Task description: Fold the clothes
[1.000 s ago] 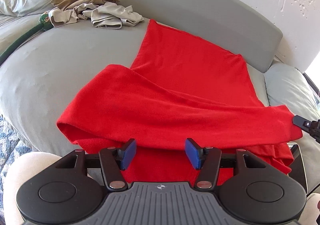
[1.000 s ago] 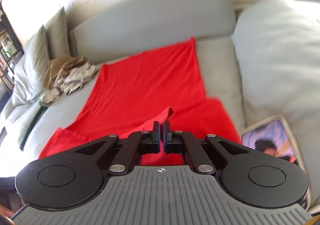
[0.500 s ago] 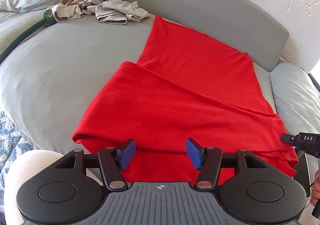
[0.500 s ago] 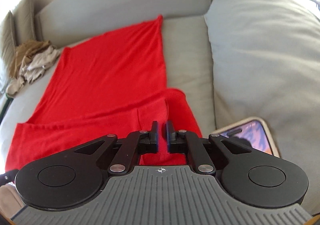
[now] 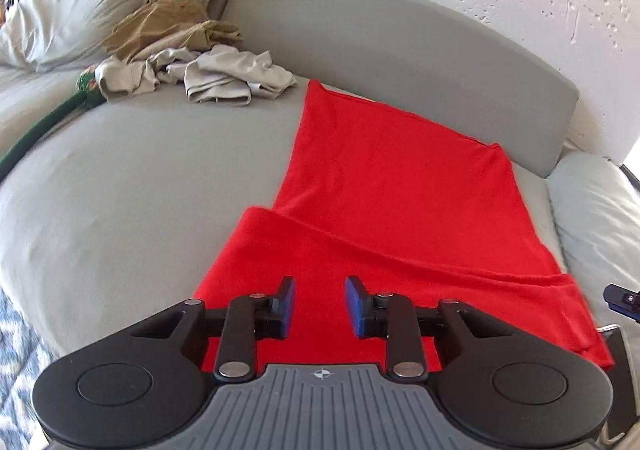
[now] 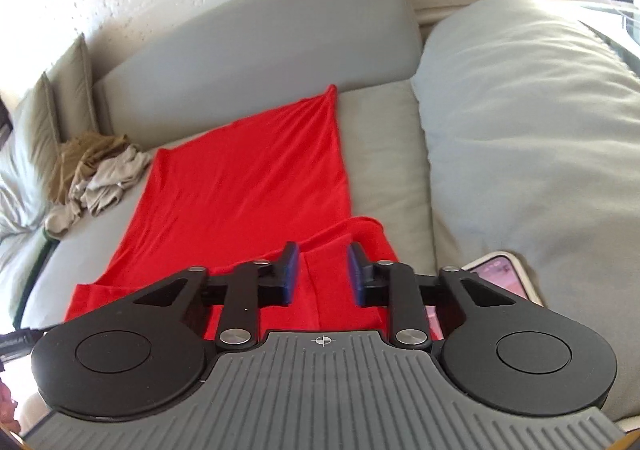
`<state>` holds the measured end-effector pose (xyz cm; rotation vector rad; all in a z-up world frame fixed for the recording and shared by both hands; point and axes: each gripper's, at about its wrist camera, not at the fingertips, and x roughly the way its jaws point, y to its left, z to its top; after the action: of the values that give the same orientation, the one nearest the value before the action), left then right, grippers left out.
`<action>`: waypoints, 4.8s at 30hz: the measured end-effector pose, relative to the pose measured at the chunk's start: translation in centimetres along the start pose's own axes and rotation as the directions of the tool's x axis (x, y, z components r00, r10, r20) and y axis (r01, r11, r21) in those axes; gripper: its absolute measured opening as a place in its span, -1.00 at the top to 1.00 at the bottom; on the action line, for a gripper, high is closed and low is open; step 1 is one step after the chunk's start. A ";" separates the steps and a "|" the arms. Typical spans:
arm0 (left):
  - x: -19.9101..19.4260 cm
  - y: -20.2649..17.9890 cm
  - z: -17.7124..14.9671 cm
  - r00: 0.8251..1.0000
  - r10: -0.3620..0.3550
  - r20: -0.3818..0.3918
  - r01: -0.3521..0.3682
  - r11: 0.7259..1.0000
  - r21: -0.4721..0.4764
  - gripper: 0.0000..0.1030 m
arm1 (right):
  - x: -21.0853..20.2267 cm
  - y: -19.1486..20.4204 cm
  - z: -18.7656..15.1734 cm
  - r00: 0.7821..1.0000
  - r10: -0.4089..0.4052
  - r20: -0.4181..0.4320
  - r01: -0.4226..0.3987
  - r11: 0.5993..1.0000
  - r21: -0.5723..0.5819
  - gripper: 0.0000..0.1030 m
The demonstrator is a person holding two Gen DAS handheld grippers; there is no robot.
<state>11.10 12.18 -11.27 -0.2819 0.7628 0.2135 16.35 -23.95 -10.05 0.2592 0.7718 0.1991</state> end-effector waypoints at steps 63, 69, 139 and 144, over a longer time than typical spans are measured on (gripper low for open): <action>-7.5 -4.4 -8.8 0.979 -0.055 -0.199 0.100 0.970 0.224 0.25 | -6.9 7.7 -10.8 0.978 0.025 -0.205 -0.076 0.967 -0.243 -0.02; -10.5 -4.0 -2.8 0.997 -0.075 0.013 0.071 0.979 0.191 -0.15 | -10.0 8.1 -5.7 0.994 0.095 -0.063 -0.106 0.969 -0.223 -0.32; 6.7 1.2 17.1 0.925 -0.379 -0.033 0.378 0.925 -0.031 0.95 | 7.5 -2.5 16.3 0.979 0.200 -0.035 -0.169 0.900 0.401 0.85; 4.0 3.3 9.9 0.936 -0.349 -0.053 0.345 0.936 -0.077 0.95 | 3.3 -2.8 10.1 0.976 0.190 -0.103 -0.137 0.914 0.383 0.85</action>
<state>19.38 18.88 -7.86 -0.4840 0.7588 -0.1062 26.06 -27.35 -6.09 0.6807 0.9256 0.2292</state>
